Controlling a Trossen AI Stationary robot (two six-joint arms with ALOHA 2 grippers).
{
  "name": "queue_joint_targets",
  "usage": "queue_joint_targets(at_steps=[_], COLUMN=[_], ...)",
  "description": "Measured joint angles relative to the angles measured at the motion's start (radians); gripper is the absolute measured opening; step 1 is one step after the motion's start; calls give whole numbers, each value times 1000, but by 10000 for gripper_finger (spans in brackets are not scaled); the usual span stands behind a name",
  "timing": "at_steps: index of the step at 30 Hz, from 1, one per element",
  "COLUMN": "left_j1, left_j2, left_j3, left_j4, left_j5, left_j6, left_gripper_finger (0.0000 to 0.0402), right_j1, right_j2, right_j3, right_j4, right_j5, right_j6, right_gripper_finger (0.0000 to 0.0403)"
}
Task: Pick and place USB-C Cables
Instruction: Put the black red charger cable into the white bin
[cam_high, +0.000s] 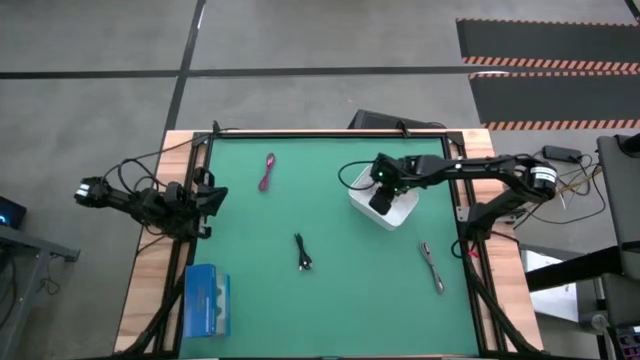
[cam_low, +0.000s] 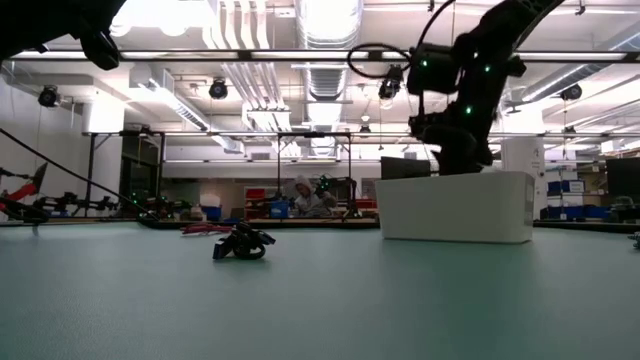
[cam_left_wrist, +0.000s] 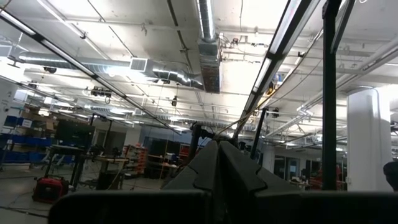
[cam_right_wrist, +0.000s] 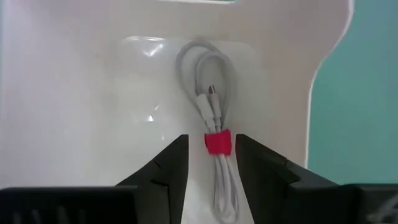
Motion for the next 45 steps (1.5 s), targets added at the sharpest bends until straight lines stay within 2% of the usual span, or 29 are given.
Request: queue_joint_targets(at_steps=[4,12,18,22,27,34,39,45], left_j1=[0,0,0,0,0,1,9,45], left_j2=[0,33,91,144,223,331,459,629], left_j3=[0,0,0,6,56,168,252,364], left_j4=[0,-1,-3,-2,0,-2,-4,-20], left_j5=[-4,-106,-225,-284,-365,-449,-524,-539], left_j6=[0,-1,-69,-132,-134,-124,-124,-133], left_gripper_finger=[1,1,1,1,1,1,1,1], right_j1=[40,179,308,357,382,383,383,383], right_j2=[-69,-238,-325,-366,-422,-518,-597,-655], right_j3=[10,-34,-109,-167,-260,-356,-412,-427], right_j4=[-15,26,154,263,426,539,602,643], right_j5=[0,19,158,166,165,158,157,131], right_j6=[0,50,45,8,-56,-110,-151,-204], right_gripper_finger=[116,109,109,109,109,109,109,109])
